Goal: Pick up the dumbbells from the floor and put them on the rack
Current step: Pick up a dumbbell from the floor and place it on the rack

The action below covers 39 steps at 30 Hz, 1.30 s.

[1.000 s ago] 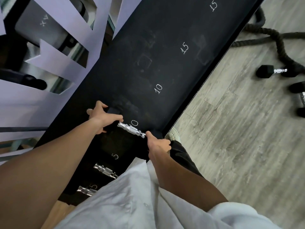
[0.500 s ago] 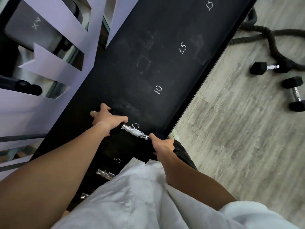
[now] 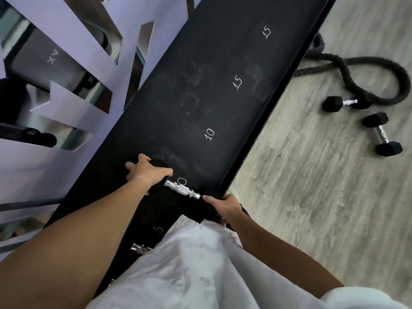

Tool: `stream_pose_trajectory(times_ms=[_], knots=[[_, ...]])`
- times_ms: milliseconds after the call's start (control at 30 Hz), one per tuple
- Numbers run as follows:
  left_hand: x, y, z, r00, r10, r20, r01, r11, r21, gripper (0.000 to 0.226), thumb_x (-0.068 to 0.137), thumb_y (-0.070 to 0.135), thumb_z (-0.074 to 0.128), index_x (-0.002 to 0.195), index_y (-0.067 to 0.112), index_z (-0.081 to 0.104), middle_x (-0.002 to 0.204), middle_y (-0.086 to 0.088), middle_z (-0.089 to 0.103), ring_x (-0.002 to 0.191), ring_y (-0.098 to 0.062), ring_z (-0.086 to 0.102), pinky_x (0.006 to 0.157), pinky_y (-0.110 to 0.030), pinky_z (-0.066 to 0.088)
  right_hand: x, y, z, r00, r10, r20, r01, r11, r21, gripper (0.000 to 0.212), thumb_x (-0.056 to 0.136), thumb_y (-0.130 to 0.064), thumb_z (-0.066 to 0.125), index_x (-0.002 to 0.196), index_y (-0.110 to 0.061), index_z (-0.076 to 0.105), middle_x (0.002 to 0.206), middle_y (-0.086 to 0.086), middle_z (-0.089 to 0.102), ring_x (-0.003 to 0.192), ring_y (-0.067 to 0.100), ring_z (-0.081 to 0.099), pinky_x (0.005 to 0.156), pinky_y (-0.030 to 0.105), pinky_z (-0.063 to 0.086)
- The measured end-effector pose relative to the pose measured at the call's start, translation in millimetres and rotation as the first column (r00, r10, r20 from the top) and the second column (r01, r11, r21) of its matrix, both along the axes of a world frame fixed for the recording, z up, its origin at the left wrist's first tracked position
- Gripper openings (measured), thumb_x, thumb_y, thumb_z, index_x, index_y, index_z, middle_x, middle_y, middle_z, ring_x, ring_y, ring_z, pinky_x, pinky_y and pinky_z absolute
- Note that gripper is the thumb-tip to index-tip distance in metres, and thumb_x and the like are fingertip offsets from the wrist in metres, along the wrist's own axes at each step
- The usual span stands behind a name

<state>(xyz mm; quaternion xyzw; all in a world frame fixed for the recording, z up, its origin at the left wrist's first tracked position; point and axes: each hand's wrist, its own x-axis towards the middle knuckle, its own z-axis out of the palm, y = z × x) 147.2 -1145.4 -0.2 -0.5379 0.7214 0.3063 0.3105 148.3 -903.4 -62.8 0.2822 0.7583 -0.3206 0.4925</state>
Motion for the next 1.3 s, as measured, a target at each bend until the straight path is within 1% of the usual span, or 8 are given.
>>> stream_pose_trajectory(times_ms=[100,267,367,733,967,1067,1167,1300], knots=[[-2,2,5,0.997,-0.071,0.019,0.071,0.997,-0.003,0.085,0.067,0.047,0.084,0.135,0.026,0.038,0.142,-0.014,0.026,0.116,-0.040,0.051,0.090,-0.051,0.057,-2,17,17,0.998,0.049,-0.049,-0.051,0.998,-0.035,0.058,0.079,-0.051,0.079,0.122,-0.018,0.058,0.100,-0.001,0.071,0.087,0.019,0.072,0.094,0.039,0.059],[-15,32,25,0.912,-0.410,0.001,0.401,0.893,-0.201,0.065,0.081,0.050,0.073,0.134,0.024,0.044,0.142,-0.017,0.031,0.129,-0.040,0.039,0.101,-0.053,0.044,-9,63,40,0.995,-0.001,-0.100,-0.005,0.998,-0.060,0.020,0.087,-0.038,0.073,0.090,-0.026,0.058,0.092,0.002,0.070,0.086,0.023,0.068,0.083,0.035,0.059],[-32,70,42,0.783,-0.620,-0.049,0.580,0.756,-0.304,0.055,0.083,0.048,0.072,0.129,0.028,0.048,0.136,-0.012,0.036,0.126,-0.035,0.040,0.099,-0.051,0.045,-18,101,54,0.986,-0.078,-0.149,0.066,0.994,-0.083,0.016,0.091,-0.032,0.072,0.088,-0.021,0.061,0.081,0.001,0.065,0.068,0.016,0.060,0.056,0.025,0.049],[-122,324,81,0.458,-0.845,-0.276,0.881,0.474,0.009,0.013,0.090,0.028,0.071,0.100,0.022,0.065,0.089,-0.001,0.066,0.081,-0.016,0.062,0.075,-0.032,0.051,-25,331,72,0.872,-0.446,-0.203,0.422,0.894,-0.153,0.019,0.091,-0.036,0.069,0.095,-0.020,0.062,0.094,0.005,0.069,0.083,0.023,0.065,0.059,0.027,0.050],[-159,538,76,0.102,-0.951,-0.292,0.995,0.090,0.052,0.009,0.093,0.030,0.069,0.091,0.024,0.062,0.082,0.004,0.063,0.078,-0.012,0.060,0.069,-0.022,0.045,16,486,75,0.624,-0.737,-0.260,0.732,0.668,-0.137,0.015,0.085,-0.031,0.067,0.074,-0.022,0.060,0.072,-0.002,0.064,0.075,0.020,0.063,0.067,0.028,0.047],[-165,622,77,-0.054,-0.949,-0.312,0.994,-0.080,0.069,0.009,0.094,0.016,0.067,0.091,0.017,0.059,0.069,0.001,0.054,0.062,-0.012,0.051,0.055,-0.011,0.041,37,533,80,0.494,-0.830,-0.258,0.834,0.536,-0.132,0.021,0.086,-0.031,0.066,0.068,-0.021,0.061,0.073,0.000,0.065,0.074,0.020,0.063,0.065,0.028,0.046],[-171,700,67,-0.201,-0.932,-0.300,0.970,-0.231,0.069,0.009,0.090,0.016,0.071,0.091,0.017,0.063,0.067,-0.001,0.054,0.058,-0.015,0.050,0.059,-0.026,0.044,60,576,79,0.347,-0.898,-0.269,0.912,0.390,-0.125,0.020,0.085,-0.027,0.063,0.066,-0.023,0.057,0.068,0.001,0.059,0.067,0.019,0.058,0.064,0.028,0.043],[-174,809,57,-0.437,-0.840,-0.322,0.878,-0.476,0.051,0.010,0.088,0.014,0.072,0.087,0.018,0.063,0.062,0.003,0.052,0.054,-0.011,0.047,0.055,-0.022,0.040,95,629,76,0.099,-0.958,-0.270,0.987,0.129,-0.094,0.026,0.089,-0.029,0.064,0.065,-0.021,0.056,0.068,0.001,0.062,0.069,0.020,0.059,0.063,0.029,0.042]])
